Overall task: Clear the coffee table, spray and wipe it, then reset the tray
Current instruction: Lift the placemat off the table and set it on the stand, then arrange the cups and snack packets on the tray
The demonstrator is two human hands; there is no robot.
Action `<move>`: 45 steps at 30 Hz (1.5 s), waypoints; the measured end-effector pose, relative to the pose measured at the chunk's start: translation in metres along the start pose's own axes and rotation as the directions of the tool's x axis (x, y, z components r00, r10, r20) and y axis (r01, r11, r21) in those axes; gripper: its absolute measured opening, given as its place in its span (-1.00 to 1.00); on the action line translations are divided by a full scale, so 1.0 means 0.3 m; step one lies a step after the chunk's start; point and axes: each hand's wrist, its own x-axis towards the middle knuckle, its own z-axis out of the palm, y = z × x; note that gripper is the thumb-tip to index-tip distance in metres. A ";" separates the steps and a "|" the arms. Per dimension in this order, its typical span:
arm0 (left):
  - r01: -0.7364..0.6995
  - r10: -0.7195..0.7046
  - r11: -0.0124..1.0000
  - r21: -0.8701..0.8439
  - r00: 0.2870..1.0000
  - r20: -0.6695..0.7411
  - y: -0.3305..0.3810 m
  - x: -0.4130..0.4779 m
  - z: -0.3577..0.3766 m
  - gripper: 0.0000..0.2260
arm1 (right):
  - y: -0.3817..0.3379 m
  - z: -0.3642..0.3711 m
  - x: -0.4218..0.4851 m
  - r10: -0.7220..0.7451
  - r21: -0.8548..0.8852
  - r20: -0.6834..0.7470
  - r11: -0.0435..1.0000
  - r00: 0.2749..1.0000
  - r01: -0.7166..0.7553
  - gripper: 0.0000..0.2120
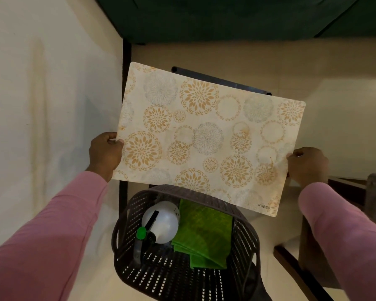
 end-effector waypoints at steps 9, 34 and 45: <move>-0.138 0.144 0.977 0.165 0.989 -0.023 0.041 -0.064 0.028 -0.53 | -0.041 0.006 -0.080 -0.016 -0.054 -0.056 0.998 0.998 0.013 -0.53; -0.609 0.609 0.717 0.340 0.784 0.121 0.219 -0.915 -0.307 -0.55 | -0.042 -0.310 -0.988 -0.466 0.000 -0.081 0.884 0.881 0.468 -0.42; -0.740 0.672 0.521 0.425 0.663 0.331 0.044 -1.321 -0.323 -0.56 | 0.245 -0.387 -1.323 -0.536 -0.139 -0.162 0.844 0.829 0.518 -0.43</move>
